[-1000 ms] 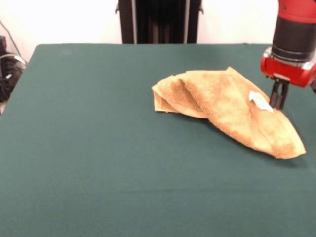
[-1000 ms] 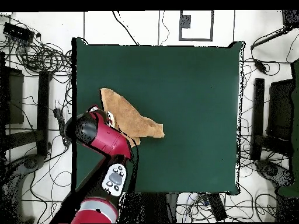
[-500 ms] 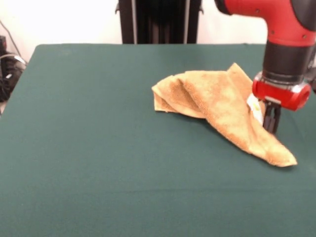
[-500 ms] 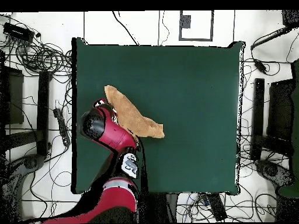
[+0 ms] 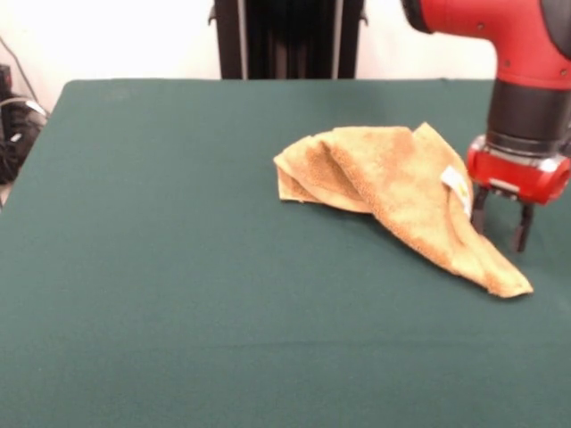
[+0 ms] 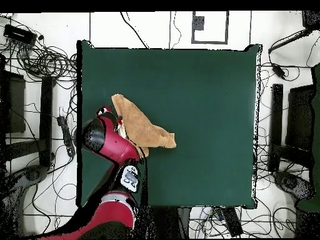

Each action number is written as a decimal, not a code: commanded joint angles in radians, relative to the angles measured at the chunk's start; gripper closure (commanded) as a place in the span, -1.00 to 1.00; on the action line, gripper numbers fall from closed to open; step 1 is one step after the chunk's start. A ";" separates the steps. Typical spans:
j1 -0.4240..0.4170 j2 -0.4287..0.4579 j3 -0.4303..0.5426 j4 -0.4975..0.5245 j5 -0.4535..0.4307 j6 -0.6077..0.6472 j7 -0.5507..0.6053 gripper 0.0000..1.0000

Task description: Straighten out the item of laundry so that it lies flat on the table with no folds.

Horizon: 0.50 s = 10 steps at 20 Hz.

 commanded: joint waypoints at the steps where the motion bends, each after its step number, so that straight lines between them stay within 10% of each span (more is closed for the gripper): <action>1: 0.047 0.087 0.074 0.013 0.103 0.073 0.281 -1.00; 10: -0.032 0.087 0.166 0.035 0.036 0.009 0.261 -1.00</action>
